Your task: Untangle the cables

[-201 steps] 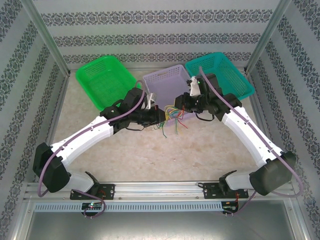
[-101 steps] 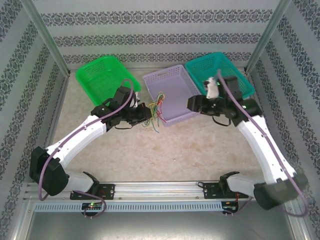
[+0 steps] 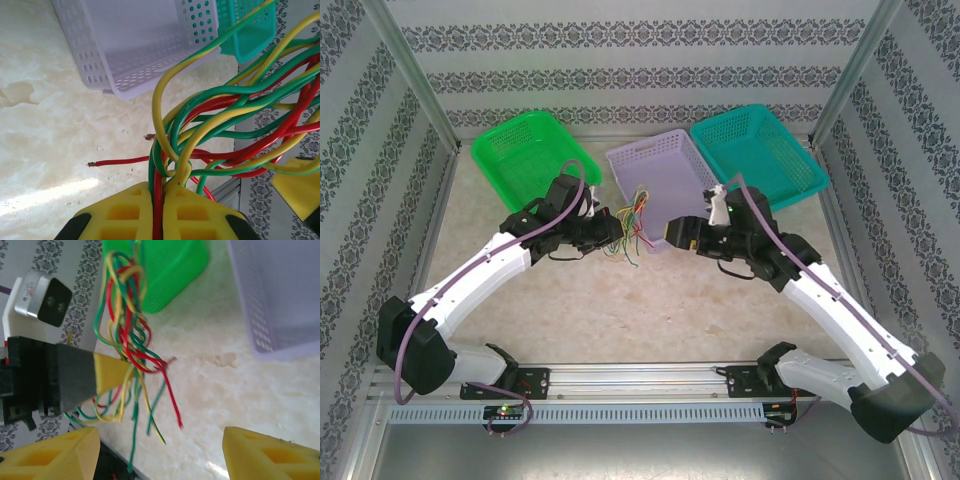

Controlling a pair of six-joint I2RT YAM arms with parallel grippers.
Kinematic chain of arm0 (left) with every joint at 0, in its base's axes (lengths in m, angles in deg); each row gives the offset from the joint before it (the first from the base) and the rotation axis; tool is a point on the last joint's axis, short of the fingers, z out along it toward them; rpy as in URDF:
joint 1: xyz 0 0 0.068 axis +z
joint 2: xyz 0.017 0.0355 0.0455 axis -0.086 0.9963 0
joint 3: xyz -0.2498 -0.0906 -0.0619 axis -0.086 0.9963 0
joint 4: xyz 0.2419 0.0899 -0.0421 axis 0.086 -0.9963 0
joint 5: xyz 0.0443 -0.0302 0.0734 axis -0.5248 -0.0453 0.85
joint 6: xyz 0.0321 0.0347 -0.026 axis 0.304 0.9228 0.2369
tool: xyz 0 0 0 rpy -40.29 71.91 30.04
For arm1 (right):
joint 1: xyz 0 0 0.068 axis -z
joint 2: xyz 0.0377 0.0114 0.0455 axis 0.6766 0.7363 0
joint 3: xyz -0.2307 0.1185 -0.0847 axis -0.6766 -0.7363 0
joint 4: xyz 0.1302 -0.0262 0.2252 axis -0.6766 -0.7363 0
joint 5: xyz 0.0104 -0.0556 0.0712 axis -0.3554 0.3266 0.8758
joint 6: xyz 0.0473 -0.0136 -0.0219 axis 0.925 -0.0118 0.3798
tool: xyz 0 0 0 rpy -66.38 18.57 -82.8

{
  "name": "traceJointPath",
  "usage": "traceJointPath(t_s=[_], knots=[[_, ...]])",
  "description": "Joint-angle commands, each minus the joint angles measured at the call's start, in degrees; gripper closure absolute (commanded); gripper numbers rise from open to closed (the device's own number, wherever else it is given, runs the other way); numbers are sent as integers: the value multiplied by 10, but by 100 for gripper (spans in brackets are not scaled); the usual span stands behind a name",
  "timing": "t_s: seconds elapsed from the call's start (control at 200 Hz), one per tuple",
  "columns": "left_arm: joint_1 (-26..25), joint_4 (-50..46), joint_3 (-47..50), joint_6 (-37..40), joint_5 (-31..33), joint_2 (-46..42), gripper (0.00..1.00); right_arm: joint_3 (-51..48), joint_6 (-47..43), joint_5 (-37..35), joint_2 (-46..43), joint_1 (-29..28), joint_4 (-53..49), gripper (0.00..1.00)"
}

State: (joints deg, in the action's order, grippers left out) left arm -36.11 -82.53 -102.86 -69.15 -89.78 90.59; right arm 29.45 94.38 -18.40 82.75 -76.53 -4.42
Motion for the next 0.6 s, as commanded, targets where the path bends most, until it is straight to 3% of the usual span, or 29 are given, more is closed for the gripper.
traceJointPath(t_s=[0.0,0.26,0.46,0.545,0.595], knots=[[-9,27,1,-8,-13,-3,100,49,-15,-59,55,-34,61,33],[-13,33,1,-10,-18,-2,100,110,-23,-81,158,-70,72,41],[-13,21,-10,-6,-9,-7,100,116,-20,-108,190,-62,44,74],[-13,3,-16,3,1,-7,100,114,-25,-103,188,-56,40,95],[-12,-17,-24,15,16,-7,100,116,-35,-92,183,-53,31,100]])
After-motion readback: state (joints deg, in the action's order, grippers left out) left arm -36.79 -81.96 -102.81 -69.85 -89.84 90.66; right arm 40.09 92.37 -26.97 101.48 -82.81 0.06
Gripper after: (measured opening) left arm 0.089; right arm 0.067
